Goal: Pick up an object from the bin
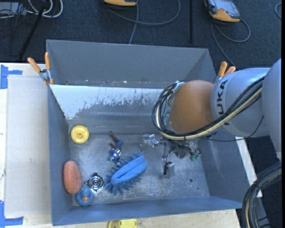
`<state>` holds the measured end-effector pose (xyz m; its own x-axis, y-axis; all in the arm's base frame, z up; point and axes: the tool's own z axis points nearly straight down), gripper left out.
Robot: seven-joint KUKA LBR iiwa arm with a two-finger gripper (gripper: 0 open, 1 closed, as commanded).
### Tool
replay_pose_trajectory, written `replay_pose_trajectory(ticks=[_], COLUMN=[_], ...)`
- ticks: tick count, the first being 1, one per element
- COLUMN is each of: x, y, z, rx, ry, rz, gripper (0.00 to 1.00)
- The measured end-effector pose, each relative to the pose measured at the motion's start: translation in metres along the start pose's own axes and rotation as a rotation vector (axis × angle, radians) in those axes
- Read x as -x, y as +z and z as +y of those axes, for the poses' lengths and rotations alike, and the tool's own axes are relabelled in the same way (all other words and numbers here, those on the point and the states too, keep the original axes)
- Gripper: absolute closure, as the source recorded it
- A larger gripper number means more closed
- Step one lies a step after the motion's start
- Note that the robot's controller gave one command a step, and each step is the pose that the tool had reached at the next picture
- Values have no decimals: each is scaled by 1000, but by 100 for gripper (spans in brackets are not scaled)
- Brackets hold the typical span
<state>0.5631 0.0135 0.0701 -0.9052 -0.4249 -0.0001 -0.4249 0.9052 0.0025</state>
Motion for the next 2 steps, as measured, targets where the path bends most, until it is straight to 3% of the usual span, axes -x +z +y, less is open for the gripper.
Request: replay_pose_trajectory(ticks=[1, 2], x=[17, -3], y=[-1, 1], z=[17, 46], rx=[-5, -1], ry=[34, -107], rz=[-6, 2], gripper=[0, 0])
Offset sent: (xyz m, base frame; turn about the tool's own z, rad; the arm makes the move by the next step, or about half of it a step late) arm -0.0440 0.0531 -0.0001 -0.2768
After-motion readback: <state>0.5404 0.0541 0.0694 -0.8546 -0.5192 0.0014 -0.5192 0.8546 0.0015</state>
